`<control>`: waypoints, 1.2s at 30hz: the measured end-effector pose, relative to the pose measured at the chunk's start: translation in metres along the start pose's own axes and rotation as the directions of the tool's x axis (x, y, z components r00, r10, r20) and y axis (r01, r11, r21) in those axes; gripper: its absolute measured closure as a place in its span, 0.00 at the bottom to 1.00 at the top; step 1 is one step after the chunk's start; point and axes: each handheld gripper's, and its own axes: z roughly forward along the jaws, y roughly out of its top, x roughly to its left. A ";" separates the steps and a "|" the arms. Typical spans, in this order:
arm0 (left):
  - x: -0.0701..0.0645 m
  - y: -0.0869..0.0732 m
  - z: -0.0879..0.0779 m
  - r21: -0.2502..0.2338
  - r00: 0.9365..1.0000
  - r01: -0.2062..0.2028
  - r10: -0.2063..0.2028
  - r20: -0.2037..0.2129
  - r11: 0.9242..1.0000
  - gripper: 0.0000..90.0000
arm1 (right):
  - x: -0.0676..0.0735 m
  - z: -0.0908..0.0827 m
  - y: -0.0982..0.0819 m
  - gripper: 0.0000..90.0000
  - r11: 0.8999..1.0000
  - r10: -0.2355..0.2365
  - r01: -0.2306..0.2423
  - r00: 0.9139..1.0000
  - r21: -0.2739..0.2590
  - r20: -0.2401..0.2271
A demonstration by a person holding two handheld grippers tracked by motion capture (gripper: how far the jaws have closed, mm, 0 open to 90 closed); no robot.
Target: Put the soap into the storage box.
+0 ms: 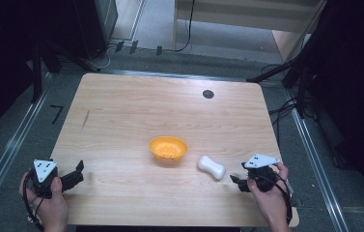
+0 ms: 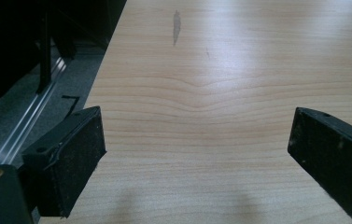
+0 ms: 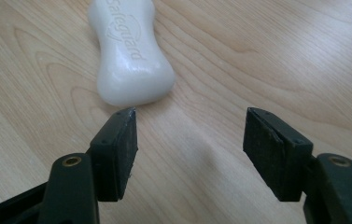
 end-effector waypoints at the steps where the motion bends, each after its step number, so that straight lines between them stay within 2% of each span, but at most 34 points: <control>1: 0.000 0.000 0.000 0.002 1.000 -0.004 0.004 0.004 1.000 0.05 | 0.001 0.001 0.003 0.41 1.000 -0.007 0.007 1.000 0.010 -0.004; 2: -0.001 0.000 0.000 0.008 1.000 -0.014 0.014 0.003 1.000 0.05 | 0.002 0.004 0.009 0.39 0.999 -0.027 0.028 1.000 0.036 -0.007; 3: -0.001 0.000 0.000 0.008 1.000 -0.014 0.014 0.003 1.000 0.05 | 0.002 0.004 0.009 0.39 0.999 -0.027 0.028 1.000 0.036 -0.007; 5: -0.002 0.001 0.002 0.020 1.000 -0.023 0.023 0.007 1.000 0.05 | 0.003 0.007 0.017 0.36 0.997 -0.052 0.050 0.998 0.059 0.021; 12: 0.000 0.001 0.004 0.038 1.000 -0.011 0.010 0.022 0.999 0.05 | 0.003 0.012 0.029 0.37 0.992 -0.057 0.060 0.998 0.108 -0.037; 19: 0.001 0.002 0.004 0.047 0.999 -0.006 0.004 0.034 0.999 0.05 | 0.009 0.018 0.044 0.37 0.984 -0.083 0.095 0.993 0.152 -0.083; 31: -0.002 0.002 0.004 0.048 0.999 -0.026 0.024 0.032 0.999 0.05 | 0.017 0.030 0.061 0.35 0.974 -0.085 0.108 0.989 0.197 -0.120; 36: -0.001 0.002 0.004 0.047 0.999 -0.025 0.023 0.035 0.999 0.05 | 0.021 0.042 0.067 0.34 0.968 -0.087 0.116 0.987 0.221 -0.136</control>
